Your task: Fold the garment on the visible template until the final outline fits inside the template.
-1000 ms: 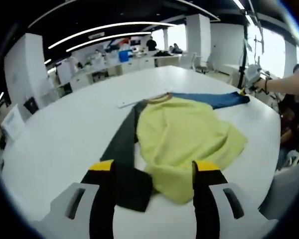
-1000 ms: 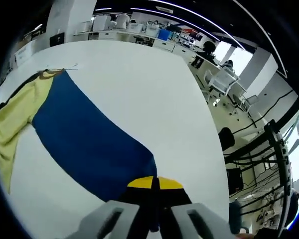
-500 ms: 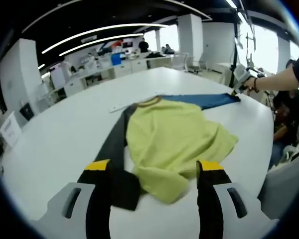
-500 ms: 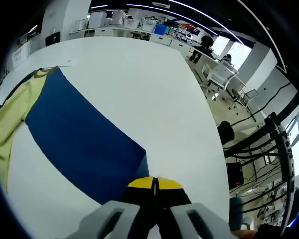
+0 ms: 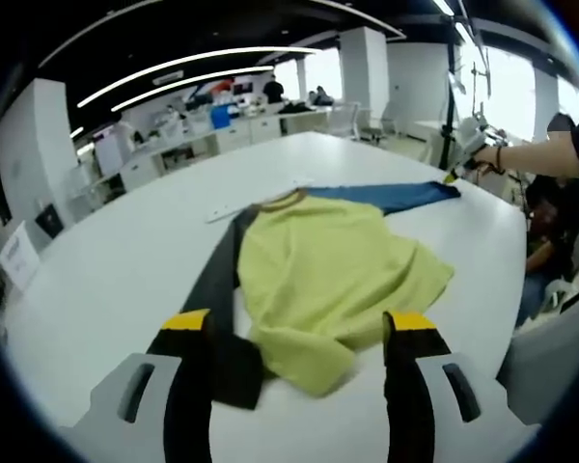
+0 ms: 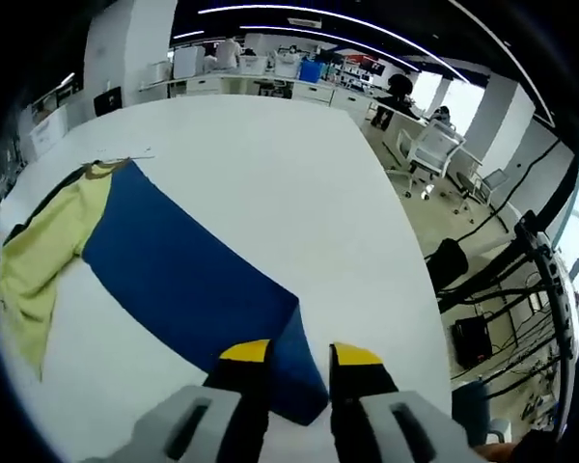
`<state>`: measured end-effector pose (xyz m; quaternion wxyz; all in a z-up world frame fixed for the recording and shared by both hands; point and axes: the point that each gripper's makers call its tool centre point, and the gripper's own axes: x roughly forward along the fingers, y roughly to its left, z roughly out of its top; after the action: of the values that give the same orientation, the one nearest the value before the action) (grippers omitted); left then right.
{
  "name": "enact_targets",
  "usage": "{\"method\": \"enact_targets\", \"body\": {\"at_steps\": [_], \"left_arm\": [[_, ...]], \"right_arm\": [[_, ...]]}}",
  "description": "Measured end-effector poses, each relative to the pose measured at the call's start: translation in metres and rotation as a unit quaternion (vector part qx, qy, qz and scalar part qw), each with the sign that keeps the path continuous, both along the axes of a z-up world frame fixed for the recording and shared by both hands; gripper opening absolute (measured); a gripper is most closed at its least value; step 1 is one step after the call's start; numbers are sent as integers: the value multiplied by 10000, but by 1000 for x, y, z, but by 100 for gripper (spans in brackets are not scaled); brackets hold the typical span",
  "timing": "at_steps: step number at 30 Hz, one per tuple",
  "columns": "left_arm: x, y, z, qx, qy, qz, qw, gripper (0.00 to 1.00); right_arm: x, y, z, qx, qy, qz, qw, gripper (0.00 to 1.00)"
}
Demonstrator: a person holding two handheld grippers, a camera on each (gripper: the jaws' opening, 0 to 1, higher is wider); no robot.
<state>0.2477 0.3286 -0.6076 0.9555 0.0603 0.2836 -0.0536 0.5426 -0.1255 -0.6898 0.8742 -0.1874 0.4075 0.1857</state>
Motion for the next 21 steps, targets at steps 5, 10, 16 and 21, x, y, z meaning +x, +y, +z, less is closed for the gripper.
{"method": "enact_targets", "body": {"at_steps": [5, 10, 16, 21], "left_arm": [[0, -3, 1, -24, -20, -29, 10000, 68], [-2, -5, 0, -28, 1, -38, 10000, 68], [-3, -2, -1, 44, 55, -28, 10000, 68], [-3, -1, -2, 74, 79, -29, 9999, 67]], "right_arm": [[-2, -4, -3, -344, -35, 200, 9992, 23], [7, -27, -15, -586, 20, -56, 9983, 20], [12, -47, -22, -753, 53, -301, 9967, 18], [11, -49, -23, -702, 71, -387, 9968, 18]]}}
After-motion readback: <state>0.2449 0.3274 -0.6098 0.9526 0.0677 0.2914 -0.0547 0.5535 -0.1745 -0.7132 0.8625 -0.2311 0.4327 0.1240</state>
